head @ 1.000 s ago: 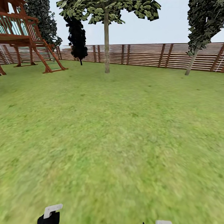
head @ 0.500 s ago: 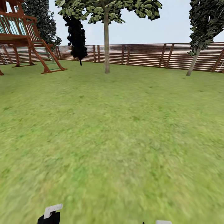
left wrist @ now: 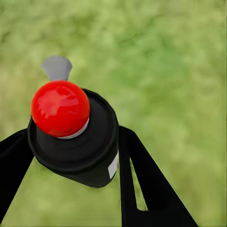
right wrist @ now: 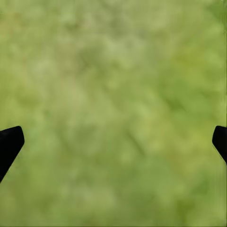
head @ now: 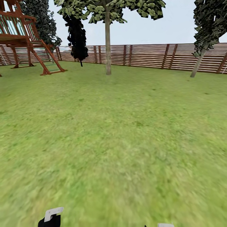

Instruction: In the garden, pick up the pesticide atomizer on the floor and spray pesticide onto both trees until each tree trunk is fully covered.

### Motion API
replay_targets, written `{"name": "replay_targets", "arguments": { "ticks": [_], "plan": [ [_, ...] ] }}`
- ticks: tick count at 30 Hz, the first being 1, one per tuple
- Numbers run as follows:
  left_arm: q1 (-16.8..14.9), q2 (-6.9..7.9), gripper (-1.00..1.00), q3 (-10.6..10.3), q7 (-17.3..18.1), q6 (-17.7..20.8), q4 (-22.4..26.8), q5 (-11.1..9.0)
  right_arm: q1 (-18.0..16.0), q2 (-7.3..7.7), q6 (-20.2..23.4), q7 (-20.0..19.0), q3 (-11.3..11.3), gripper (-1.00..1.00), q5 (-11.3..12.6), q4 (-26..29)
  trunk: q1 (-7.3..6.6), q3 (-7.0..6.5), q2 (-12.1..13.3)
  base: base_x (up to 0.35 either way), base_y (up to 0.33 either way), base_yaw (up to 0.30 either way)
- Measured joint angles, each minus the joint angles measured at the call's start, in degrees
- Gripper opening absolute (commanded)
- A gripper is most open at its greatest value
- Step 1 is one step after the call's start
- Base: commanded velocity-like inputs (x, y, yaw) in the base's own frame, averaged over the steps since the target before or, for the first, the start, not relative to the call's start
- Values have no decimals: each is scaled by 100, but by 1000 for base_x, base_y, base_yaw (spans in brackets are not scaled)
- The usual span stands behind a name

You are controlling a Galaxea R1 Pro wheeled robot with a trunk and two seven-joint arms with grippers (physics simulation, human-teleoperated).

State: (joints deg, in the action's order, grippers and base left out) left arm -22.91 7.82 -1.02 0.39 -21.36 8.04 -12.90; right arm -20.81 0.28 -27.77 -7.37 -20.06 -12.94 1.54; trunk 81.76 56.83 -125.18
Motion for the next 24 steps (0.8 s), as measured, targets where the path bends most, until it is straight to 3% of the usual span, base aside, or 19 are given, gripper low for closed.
{"name": "replay_targets", "arguments": {
  "ticks": [24],
  "plan": [
    [1,0,-100,0,0,0,0,3,0,4,2,0,0,100,0,0,0,0,0,339,0,0]
  ]
}}
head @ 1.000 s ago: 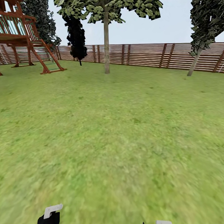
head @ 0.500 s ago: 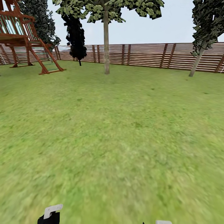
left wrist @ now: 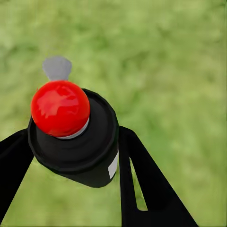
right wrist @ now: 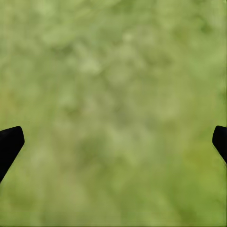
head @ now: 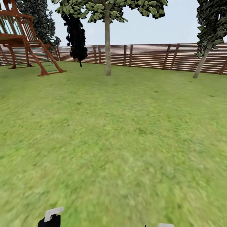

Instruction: In the garden, pick up the pesticide atomizer on the floor and spray pesticide onto both trees until each tree trunk is fully covered.

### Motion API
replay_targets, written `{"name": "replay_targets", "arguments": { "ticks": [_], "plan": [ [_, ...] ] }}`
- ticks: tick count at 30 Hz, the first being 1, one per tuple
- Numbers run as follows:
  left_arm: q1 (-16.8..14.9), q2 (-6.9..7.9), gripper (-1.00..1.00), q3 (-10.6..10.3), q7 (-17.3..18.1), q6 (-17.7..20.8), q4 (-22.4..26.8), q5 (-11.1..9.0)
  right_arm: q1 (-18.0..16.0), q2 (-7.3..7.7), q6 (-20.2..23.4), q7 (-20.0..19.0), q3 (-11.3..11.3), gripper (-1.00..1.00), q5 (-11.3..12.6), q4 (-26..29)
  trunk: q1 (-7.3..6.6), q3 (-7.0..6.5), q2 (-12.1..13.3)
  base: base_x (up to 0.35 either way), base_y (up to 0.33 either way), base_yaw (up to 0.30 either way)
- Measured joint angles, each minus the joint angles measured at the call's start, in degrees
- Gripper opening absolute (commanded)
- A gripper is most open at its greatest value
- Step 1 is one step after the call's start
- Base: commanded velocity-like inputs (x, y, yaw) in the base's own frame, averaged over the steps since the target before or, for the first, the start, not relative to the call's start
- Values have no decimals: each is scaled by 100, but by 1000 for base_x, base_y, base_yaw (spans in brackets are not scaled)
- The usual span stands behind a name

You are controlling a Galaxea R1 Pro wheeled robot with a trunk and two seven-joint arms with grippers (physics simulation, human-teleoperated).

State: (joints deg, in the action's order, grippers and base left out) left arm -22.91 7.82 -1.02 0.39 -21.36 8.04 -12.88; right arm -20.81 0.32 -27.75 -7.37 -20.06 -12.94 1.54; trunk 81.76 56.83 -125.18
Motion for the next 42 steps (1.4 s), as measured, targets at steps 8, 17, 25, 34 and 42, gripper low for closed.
{"name": "replay_targets", "arguments": {
  "ticks": [8,17,25,34,42],
  "plan": [
    [0,-1,-100,0,0,0,0,0,-1,-4,0,0,3,100,0,0,0,0,0,339,0,0],
    [0,0,-100,0,0,0,0,0,1,-2,0,0,1,100,0,0,0,0,0,339,0,0],
    [0,0,-100,0,0,0,0,0,0,0,1,0,0,100,0,0,0,0,0,339,0,0],
    [0,0,-100,0,0,0,0,0,0,0,1,0,1,100,0,0,0,0,0,339,0,0],
    [0,0,-100,0,0,0,0,0,-2,-1,0,0,3,100,0,0,0,0,0,339,0,0]
  ]
}}
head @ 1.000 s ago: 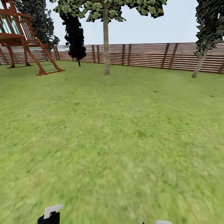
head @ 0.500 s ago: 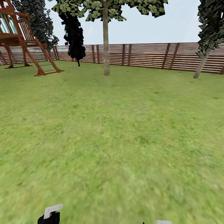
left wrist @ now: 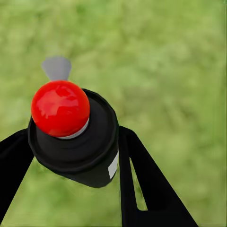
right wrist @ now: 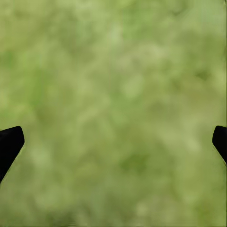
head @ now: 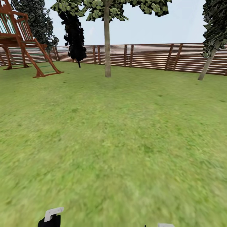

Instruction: In the garden, pick up the pesticide atomizer on the floor and spray pesticide onto both trees until each tree trunk is fully covered.

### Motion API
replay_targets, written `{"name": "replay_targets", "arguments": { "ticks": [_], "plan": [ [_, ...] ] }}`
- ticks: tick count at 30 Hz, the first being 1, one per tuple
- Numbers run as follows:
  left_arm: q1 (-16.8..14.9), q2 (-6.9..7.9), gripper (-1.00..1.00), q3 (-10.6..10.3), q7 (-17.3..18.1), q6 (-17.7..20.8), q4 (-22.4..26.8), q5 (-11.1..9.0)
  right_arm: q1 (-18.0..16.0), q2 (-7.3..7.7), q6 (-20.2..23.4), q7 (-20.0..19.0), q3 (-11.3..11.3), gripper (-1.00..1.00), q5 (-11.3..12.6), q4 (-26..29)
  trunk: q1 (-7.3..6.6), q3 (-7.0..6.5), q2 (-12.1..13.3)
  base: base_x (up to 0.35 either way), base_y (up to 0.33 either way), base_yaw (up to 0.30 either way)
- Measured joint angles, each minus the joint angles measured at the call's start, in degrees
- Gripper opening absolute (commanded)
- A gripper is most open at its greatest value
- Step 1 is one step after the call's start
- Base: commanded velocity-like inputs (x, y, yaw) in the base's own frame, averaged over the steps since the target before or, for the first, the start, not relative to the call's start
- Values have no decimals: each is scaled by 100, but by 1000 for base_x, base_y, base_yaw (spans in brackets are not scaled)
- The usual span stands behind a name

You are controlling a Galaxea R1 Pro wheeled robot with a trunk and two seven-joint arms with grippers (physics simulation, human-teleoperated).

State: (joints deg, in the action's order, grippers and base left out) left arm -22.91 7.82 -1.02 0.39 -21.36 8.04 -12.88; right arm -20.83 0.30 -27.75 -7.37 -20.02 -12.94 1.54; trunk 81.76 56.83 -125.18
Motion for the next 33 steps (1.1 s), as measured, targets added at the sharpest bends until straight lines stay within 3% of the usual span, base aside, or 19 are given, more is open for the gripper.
{"name": "replay_targets", "arguments": {
  "ticks": [33],
  "plan": [
    [0,0,-100,0,0,0,0,0,3,1,1,0,-3,100,0,0,0,0,0,339,0,0]
  ]
}}
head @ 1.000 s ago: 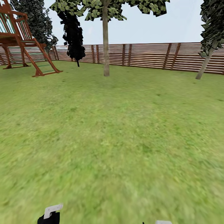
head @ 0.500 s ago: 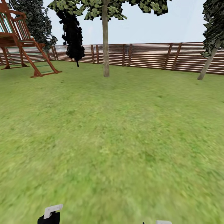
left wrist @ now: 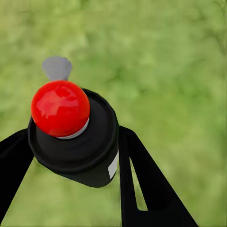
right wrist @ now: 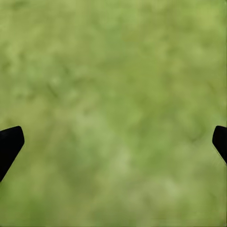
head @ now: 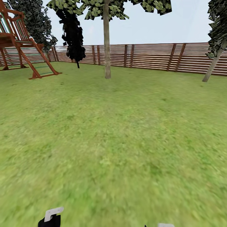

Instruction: In the garden, pick up the pesticide atomizer on the floor and spray pesticide onto both trees until each tree trunk is fully covered.

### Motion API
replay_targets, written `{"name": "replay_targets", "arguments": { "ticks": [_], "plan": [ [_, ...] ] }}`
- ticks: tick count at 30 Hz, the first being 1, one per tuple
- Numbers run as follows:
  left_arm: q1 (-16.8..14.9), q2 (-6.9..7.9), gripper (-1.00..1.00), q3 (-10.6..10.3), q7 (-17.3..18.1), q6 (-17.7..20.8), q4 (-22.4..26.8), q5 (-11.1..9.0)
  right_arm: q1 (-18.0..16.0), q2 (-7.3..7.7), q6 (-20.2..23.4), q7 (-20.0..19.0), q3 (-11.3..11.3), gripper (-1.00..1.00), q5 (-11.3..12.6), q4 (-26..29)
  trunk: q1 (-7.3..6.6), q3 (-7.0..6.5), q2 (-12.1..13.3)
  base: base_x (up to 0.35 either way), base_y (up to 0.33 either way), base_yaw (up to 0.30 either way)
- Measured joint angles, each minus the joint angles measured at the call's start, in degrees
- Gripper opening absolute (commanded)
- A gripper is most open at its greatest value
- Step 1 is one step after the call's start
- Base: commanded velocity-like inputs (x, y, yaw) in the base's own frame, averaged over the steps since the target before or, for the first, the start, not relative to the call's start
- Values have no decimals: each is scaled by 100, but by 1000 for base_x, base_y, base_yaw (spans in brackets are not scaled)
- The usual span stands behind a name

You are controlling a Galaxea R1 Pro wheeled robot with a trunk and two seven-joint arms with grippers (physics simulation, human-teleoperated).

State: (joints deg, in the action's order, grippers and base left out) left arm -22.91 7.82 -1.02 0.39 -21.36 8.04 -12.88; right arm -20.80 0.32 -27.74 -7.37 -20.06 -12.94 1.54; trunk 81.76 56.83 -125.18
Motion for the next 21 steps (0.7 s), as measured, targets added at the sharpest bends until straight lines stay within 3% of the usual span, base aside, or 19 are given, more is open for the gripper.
{"name": "replay_targets", "arguments": {
  "ticks": [21],
  "plan": [
    [0,0,-100,0,0,0,2,0,-2,-5,-1,0,2,100,0,0,0,0,0,339,0,0]
  ]
}}
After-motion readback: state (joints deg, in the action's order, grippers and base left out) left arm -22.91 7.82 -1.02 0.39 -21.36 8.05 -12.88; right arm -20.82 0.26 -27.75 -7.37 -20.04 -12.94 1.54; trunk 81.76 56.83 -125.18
